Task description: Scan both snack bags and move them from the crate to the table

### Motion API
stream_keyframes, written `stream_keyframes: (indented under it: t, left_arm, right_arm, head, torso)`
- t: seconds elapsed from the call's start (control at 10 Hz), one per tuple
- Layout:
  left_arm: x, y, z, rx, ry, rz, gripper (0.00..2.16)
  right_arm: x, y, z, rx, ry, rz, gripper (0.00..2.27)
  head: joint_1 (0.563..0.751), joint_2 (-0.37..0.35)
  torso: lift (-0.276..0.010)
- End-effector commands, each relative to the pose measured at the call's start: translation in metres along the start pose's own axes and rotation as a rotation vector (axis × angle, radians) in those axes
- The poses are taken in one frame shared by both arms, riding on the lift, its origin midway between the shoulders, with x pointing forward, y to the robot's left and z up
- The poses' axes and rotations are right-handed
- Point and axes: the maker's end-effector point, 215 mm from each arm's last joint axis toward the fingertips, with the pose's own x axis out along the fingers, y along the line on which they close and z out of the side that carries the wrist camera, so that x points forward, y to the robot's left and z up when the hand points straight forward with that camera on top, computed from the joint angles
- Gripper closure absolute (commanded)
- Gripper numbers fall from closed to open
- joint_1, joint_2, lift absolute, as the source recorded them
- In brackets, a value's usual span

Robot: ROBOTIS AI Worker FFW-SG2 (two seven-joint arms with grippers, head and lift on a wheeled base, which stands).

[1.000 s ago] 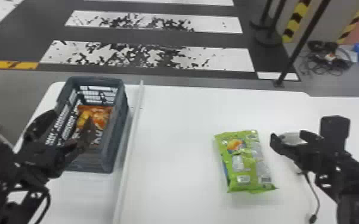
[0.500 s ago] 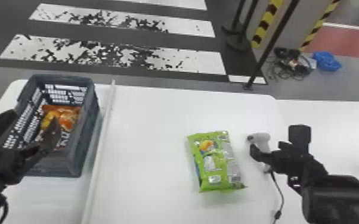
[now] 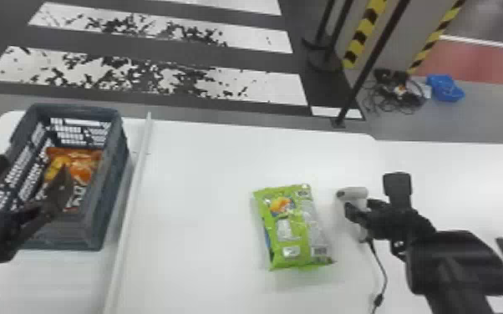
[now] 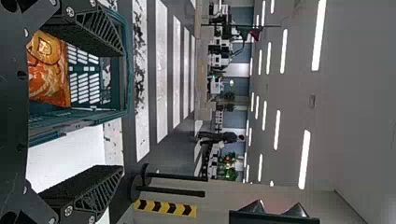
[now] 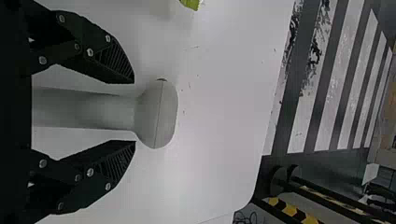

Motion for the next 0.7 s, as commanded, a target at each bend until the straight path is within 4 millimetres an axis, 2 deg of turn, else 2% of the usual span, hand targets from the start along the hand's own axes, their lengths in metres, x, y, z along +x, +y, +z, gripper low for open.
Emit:
stream_keyframes:
  t: [0.0,0.1,0.3,0.4,0.6]
  left_arm:
    - [0.0,0.0,0.001,0.0,-0.002,-0.001,0.15]
    - [0.0,0.0,-0.001,-0.001,0.003,-0.001,0.15]
    - [0.0,0.0,-0.002,-0.002,0.004,-0.001,0.15]
    - [-0.001,0.0,-0.003,-0.003,0.005,0.0,0.15]
    - [0.0,0.0,-0.002,-0.003,0.004,0.0,0.15]
  right_arm:
    - [0.001,0.0,-0.003,-0.002,0.013,-0.006,2.08]
    - [0.0,-0.002,-0.006,0.0,0.022,-0.009,2.22]
    - [-0.007,0.0,-0.011,0.003,0.026,-0.001,2.25]
    - [-0.02,0.001,-0.014,0.004,0.03,-0.005,2.25]
    - [-0.062,0.005,-0.025,0.031,0.07,-0.005,2.25]
  head:
    - [0.695,-0.194]
    - [0.695,-0.196]
    - [0.695,-0.197]
    - [0.695,-0.198]
    - [0.695,-0.2]
  torso:
    - [-0.035]
    - [-0.035]
    - [-0.035]
    - [-0.035]
    - [-0.035]
